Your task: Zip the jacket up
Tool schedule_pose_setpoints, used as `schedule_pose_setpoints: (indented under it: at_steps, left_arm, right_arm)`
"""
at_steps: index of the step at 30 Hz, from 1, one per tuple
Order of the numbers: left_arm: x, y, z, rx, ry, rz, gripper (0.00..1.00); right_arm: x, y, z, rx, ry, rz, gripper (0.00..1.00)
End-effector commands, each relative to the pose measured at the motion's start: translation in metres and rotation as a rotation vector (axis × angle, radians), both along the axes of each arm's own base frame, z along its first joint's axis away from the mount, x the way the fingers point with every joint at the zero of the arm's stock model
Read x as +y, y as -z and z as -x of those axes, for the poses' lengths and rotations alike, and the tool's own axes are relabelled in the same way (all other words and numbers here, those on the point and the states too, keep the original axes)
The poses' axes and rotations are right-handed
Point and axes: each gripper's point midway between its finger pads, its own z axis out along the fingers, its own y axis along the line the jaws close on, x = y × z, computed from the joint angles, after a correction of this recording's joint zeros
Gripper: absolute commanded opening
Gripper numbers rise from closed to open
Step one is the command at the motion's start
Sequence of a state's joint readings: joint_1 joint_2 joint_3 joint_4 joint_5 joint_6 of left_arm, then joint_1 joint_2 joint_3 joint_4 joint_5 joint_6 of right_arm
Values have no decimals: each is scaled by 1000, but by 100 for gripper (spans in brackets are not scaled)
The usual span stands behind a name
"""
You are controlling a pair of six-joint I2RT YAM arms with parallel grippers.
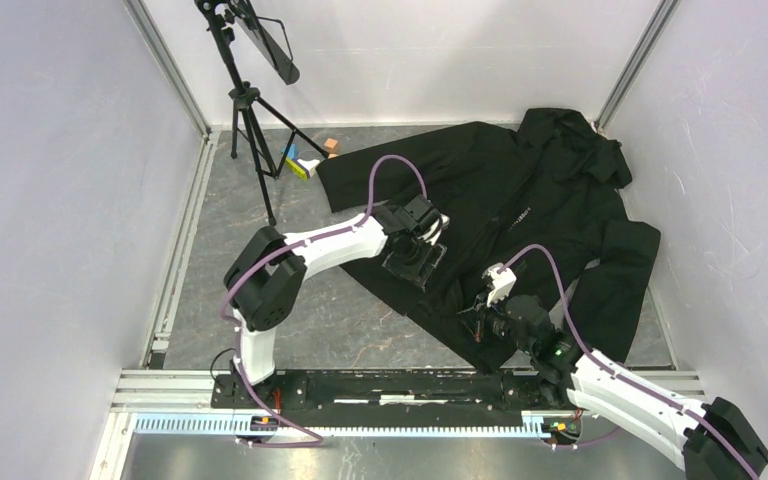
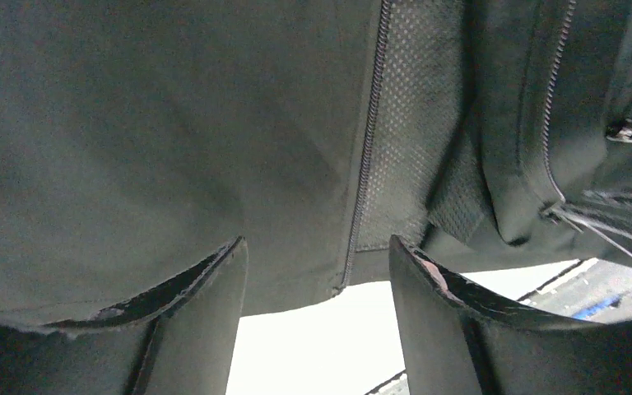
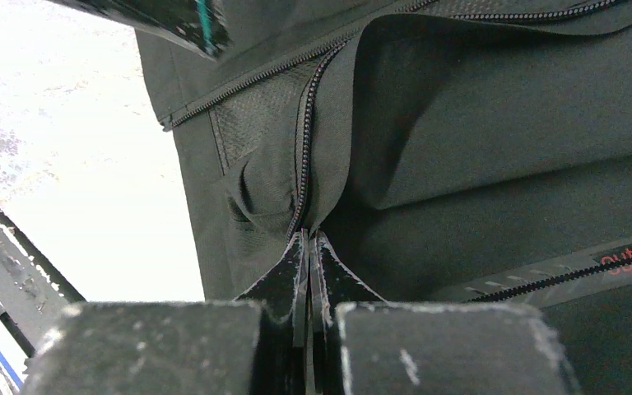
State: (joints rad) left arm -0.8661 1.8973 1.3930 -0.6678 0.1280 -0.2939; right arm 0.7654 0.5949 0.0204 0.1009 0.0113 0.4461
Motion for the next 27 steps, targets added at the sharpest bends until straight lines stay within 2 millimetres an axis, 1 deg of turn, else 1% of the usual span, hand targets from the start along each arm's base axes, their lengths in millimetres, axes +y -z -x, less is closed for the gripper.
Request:
schedule_pose_setpoints:
  at_steps: [1,3,6,9,12,15,17,20,22,25,27]
  left_arm:
    - [-1,7,-11,-58,42,-93,71]
    - [-4,13,-11,-50,50,-111,72]
    - [-5,21,-11,-40,50,-137,72]
    - [-4,32,-11,-15,36,-168,66]
    - [-6,40,-9,3,24,-179,66]
    - [-1,45,-15,-28,7,-217,57]
    - [-1,44,-16,-35,4,-218,53]
    - [-11,34,-16,-25,7,-172,46]
    - [-18,27,-15,-16,15,-138,39]
    - [-17,23,-17,-29,14,-135,30]
    - [-19,16,-17,-42,14,-117,25]
  right_arm:
    - [4,-5,-3,-37,-16,-16,0]
    - [8,-5,0,-32,-43,-24,0]
    - [8,-5,0,-33,-47,-17,0]
    - [8,-6,-1,-35,-45,-17,0]
    - [8,-6,-1,-37,-41,-22,0]
    - [8,-6,-1,-33,-39,-25,0]
    - [8,-4,0,-26,-39,-29,0]
    - [8,-4,1,-17,-37,-35,0]
    - [8,-3,1,-6,-31,-38,0]
    - [9,-4,2,3,-30,-43,0]
    - [10,-6,1,8,-28,-46,0]
